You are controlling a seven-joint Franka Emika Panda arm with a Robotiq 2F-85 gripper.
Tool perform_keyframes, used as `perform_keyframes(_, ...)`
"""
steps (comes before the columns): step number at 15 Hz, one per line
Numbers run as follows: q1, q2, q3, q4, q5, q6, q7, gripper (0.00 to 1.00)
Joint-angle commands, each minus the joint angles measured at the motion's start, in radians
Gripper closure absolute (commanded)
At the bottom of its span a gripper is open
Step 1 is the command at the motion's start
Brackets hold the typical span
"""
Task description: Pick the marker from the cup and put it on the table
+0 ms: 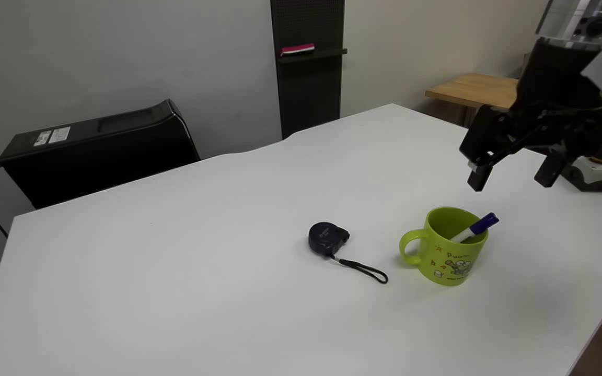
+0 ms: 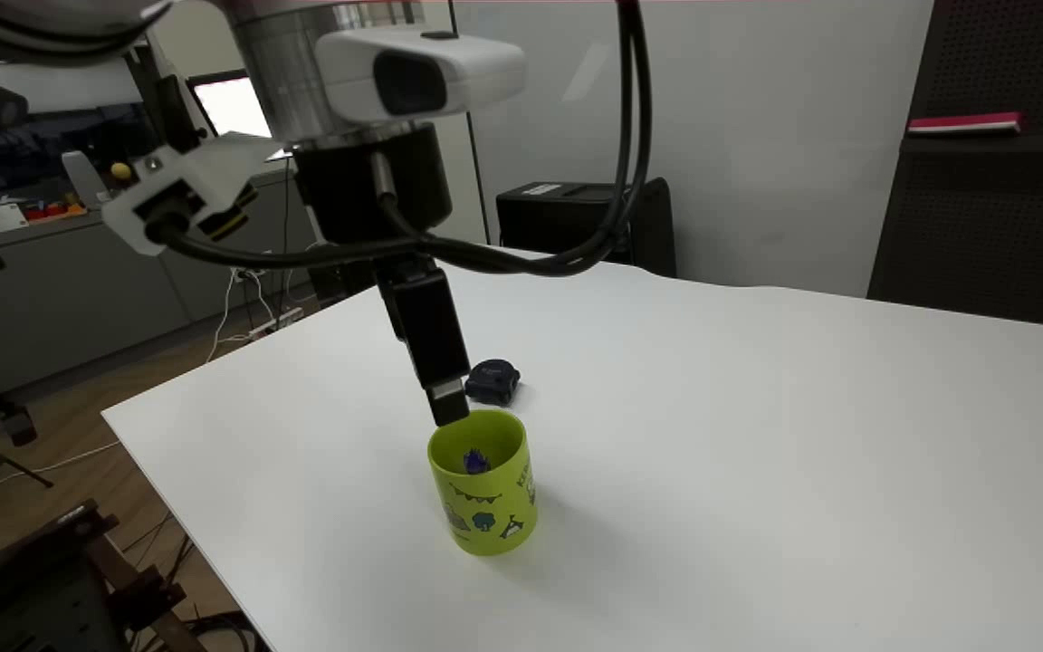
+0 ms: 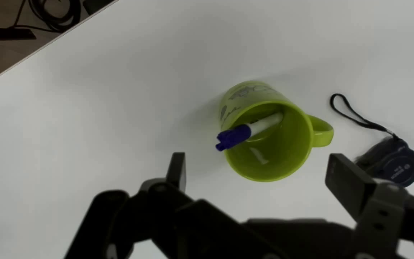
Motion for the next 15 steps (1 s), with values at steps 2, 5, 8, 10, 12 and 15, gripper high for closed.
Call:
perform_keyframes(2,0.034,0.026,0.031,0.001,-0.036,0.041,0.107,0.0)
perform_keyframes(5,0.048,0.022,0.015,0.002,-0.009,0.02,0.059,0.0)
perform_keyframes(8,0.05,0.027,0.014,0.002,-0.009,0.02,0.062,0.0)
perform_keyframes(10,0.05,0.028,0.014,0.002,-0.009,0.02,0.062,0.0)
perform_keyframes(12,0.05,0.028,0.014,0.002,-0.009,0.02,0.063,0.0)
perform_keyframes(15,0.05,0.028,0.014,0.002,-0.009,0.02,0.063,0.0)
